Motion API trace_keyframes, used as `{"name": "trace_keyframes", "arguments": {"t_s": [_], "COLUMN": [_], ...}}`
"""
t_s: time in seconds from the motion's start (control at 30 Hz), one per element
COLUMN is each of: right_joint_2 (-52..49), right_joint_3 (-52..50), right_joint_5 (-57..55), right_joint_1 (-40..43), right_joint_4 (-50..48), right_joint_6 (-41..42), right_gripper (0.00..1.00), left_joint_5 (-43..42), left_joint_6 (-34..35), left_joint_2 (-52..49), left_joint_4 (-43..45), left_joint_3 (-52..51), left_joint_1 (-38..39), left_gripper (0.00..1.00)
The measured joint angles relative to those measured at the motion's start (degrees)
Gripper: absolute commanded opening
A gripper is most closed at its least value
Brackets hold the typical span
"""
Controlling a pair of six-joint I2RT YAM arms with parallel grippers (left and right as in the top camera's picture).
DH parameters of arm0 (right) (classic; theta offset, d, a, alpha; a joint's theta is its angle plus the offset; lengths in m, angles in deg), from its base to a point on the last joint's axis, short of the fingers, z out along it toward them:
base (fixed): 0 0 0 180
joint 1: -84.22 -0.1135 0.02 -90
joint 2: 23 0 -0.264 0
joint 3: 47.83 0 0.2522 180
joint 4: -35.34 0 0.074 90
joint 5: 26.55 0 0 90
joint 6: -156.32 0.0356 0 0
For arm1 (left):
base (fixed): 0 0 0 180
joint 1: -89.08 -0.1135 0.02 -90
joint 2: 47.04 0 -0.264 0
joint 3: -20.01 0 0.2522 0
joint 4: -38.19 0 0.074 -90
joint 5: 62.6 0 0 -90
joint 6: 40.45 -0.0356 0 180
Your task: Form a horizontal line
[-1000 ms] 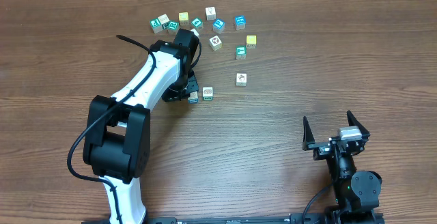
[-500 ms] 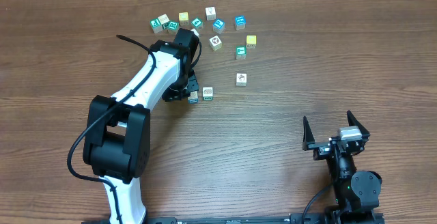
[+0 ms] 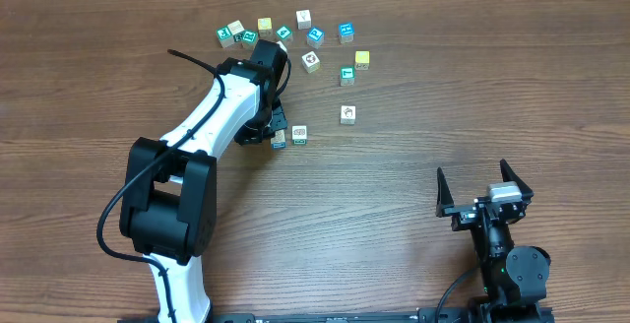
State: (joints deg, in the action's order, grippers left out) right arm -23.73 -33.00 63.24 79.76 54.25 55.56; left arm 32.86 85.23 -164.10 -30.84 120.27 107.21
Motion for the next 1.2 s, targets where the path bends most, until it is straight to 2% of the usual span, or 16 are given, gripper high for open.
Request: {"name": "trace_keyframes", "arguments": {"t_s": [0.23, 0.8, 1.2], "right_joint_2": [0.0, 0.0, 0.0], "right_joint_3": [0.0, 0.0, 0.0], "right_joint_5": [0.0, 0.0, 0.0], "right_joint_1": [0.0, 0.0, 0.0], "right_joint_4": [0.0, 0.0, 0.0], "right_joint_6": [0.0, 0.0, 0.0], "right_gripper": [1.0, 1.0, 1.0], "left_joint_5": [0.0, -0.7, -1.9], "left_joint_6": [0.0, -1.7, -1.6], "left_joint_2": [0.0, 0.0, 0.0], "left_joint_4": [0.0, -4.7, -4.8], "left_joint_3": [0.0, 0.0, 0.0], "left_joint_1": [0.0, 0.0, 1.4], "left_gripper": [0.08, 0.04, 0.04]}}
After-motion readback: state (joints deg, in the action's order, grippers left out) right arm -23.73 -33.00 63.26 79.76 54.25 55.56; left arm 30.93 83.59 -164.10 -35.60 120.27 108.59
